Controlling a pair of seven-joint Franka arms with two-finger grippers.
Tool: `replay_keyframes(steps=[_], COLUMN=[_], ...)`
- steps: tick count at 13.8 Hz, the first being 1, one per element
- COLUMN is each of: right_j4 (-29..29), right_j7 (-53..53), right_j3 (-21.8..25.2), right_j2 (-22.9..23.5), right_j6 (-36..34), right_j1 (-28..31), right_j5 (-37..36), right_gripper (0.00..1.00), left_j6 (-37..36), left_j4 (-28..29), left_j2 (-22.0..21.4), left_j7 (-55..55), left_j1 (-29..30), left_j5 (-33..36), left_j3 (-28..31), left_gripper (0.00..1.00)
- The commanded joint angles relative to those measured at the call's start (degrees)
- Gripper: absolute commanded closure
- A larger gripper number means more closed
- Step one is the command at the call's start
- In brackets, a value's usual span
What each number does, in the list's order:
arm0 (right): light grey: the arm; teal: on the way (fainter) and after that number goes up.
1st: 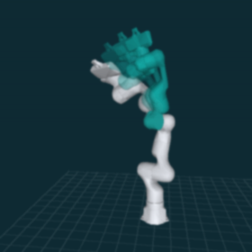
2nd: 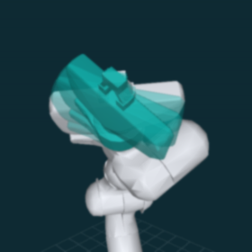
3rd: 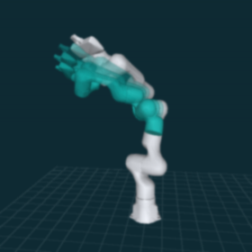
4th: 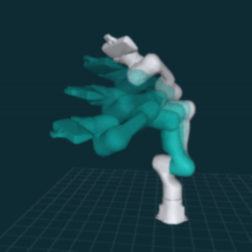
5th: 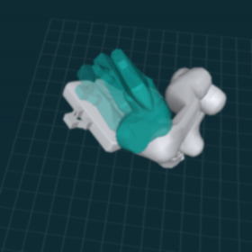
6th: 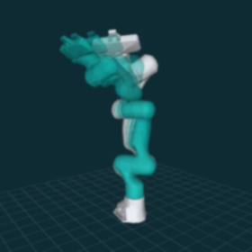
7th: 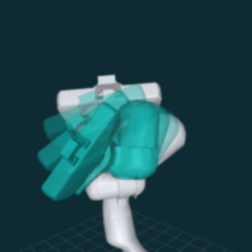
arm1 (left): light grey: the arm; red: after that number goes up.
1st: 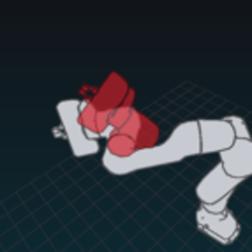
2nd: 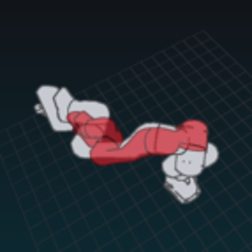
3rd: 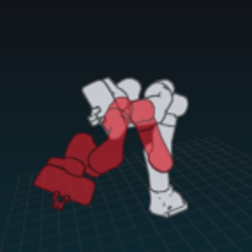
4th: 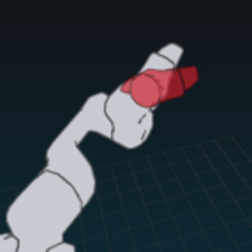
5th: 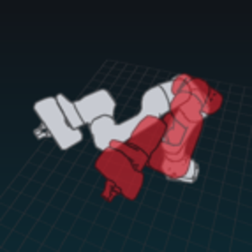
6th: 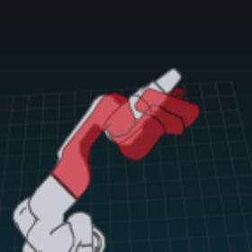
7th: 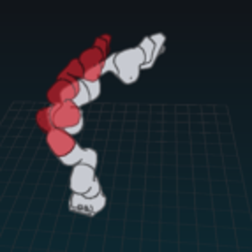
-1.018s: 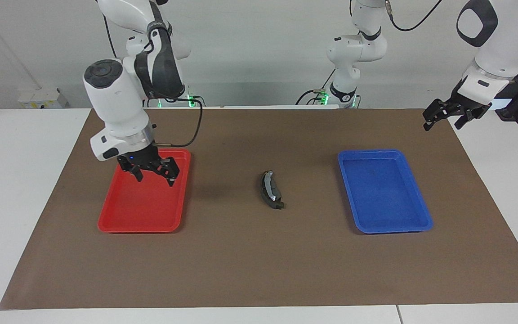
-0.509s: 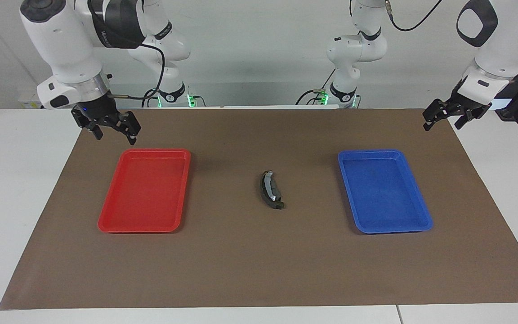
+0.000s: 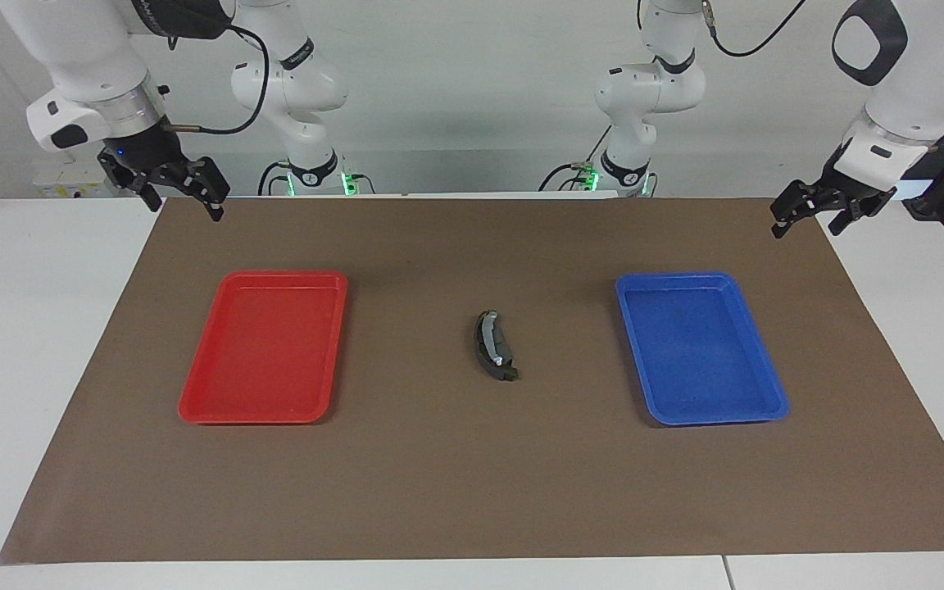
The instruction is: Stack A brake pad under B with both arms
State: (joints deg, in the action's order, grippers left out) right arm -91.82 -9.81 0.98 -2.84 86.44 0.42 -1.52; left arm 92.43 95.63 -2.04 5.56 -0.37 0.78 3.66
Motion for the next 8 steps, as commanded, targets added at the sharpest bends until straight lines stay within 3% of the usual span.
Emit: replay_keyframes(steps=[1,8], right_j4=[1.21,1.03], right_j7=[1.02,0.94], right_j3=[2.08,2.97], right_j2=[0.99,0.64], right_j6=[-0.57,-0.92], right_j1=[-1.99,-2.62], right_j5=[0.46,0.55], right_gripper=[0.0,0.0], left_j6=[-0.32,-0.32], left_j4=[0.35,0.35], left_j2=[-0.42,-0.42], left_j7=[0.59,0.59], left_j1=[0.55,0.55], left_j5=[-0.25,-0.25], left_j3=[-0.24,-0.24], left_gripper=[0.01,0.01])
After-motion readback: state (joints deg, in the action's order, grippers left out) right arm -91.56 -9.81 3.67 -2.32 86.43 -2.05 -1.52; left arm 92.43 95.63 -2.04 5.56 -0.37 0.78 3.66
